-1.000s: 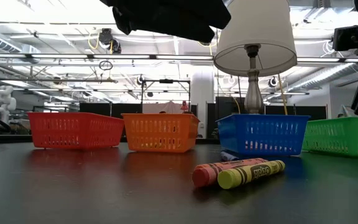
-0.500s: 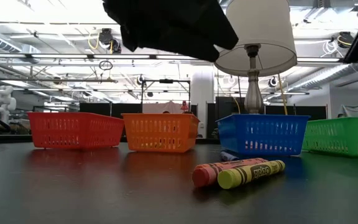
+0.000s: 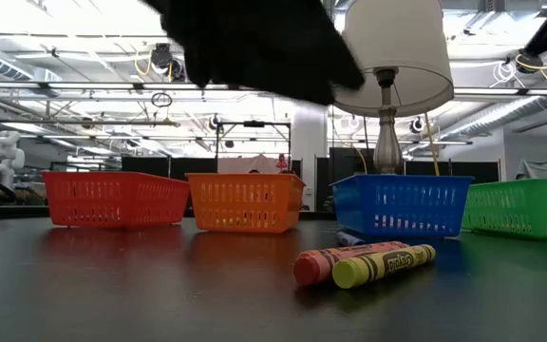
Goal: Sort crayons
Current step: Put the blue crayon into the red bin
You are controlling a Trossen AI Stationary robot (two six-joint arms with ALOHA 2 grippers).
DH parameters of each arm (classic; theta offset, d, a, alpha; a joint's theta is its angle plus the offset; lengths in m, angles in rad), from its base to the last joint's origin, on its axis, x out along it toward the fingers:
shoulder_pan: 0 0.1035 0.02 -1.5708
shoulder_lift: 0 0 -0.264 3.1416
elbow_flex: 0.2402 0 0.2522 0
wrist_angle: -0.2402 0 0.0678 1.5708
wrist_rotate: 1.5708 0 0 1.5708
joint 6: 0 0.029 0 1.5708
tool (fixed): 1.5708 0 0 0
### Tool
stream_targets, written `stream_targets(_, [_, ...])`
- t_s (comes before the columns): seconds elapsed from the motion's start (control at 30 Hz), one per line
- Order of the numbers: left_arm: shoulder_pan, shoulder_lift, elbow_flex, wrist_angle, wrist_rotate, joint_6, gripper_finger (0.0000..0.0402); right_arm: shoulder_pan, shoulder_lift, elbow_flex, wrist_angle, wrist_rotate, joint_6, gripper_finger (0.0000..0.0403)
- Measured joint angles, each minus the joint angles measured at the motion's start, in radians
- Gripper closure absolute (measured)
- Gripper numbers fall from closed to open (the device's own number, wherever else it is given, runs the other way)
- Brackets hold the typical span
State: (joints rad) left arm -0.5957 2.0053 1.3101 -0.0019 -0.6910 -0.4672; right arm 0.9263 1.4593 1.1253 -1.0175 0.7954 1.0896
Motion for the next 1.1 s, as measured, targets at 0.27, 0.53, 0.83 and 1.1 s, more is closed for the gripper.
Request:
stream_targets(0.27, [0.022, 0.092, 0.000, 0.039, 0.004, 0.000, 0.0217, 0.026, 0.000, -0.111, 0.519, 0.067, -0.384, 0.0298])
stream_targets(0.53, [0.065, 0.129, -0.001, 0.074, 0.020, -0.060, 0.0217, 0.028, 0.000, -0.241, 0.767, 0.066, -0.489, 0.0298])
stream_targets(0.83, [0.064, 0.137, -0.001, 0.075, 0.040, -0.108, 0.0217, 0.031, 0.000, -0.264, 0.760, 0.061, -0.506, 0.0298])
stream_targets(1.1, [0.061, 0.136, -0.001, 0.057, 0.022, -0.200, 0.0217, 0.031, 0.000, -0.264, 0.760, 0.060, -0.546, 0.0298])
